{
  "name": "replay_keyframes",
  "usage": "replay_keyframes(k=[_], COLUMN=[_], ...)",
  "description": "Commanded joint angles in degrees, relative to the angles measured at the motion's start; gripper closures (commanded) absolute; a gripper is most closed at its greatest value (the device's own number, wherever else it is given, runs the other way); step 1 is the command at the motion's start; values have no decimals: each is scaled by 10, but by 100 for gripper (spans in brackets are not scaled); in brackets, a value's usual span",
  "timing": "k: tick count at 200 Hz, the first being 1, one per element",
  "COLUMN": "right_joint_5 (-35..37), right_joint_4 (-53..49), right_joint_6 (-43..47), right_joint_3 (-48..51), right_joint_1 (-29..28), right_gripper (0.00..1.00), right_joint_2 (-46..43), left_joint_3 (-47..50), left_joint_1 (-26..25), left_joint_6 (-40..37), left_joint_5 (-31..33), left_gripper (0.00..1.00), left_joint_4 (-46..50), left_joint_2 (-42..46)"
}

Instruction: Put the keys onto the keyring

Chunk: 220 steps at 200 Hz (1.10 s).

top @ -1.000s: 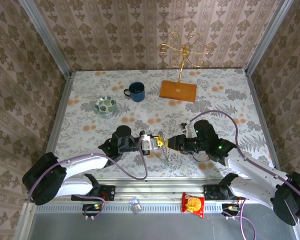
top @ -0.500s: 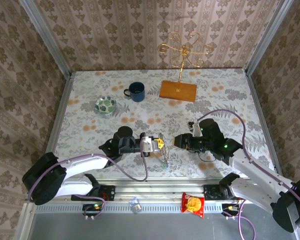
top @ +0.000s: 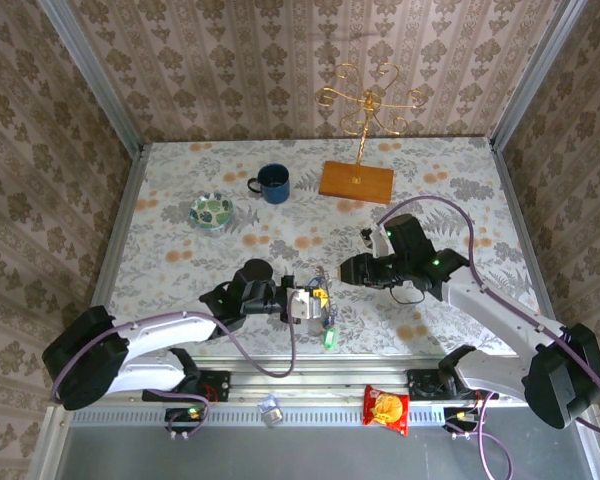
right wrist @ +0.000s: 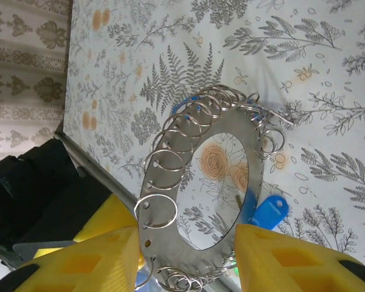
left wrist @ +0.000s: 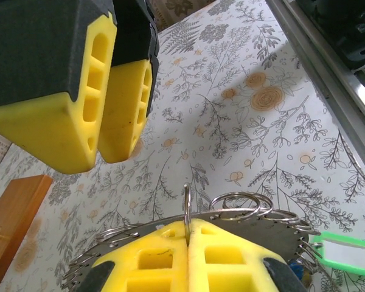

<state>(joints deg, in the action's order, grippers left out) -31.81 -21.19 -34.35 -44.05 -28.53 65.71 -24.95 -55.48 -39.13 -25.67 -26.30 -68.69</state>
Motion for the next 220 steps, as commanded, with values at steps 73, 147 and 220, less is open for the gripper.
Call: replay_keyframes(k=[73, 147, 220], right_joint_5=[-142, -177, -172], right_joint_4=[156, 189, 178], right_joint_6=[-40, -51, -48], right_joint_3=[19, 32, 37], right_joint_1=[-5, -11, -11], right_gripper=[47, 48, 59], right_joint_2=[86, 115, 102], left_joint_3=[2, 3, 3], left_joint_1=[-5, -5, -7], left_joint_6=[-27, -25, -25], left_joint_5=[9, 11, 16], left_gripper=[100, 100, 100], left_joint_4=[8, 5, 1], left_joint_2=[18, 16, 14])
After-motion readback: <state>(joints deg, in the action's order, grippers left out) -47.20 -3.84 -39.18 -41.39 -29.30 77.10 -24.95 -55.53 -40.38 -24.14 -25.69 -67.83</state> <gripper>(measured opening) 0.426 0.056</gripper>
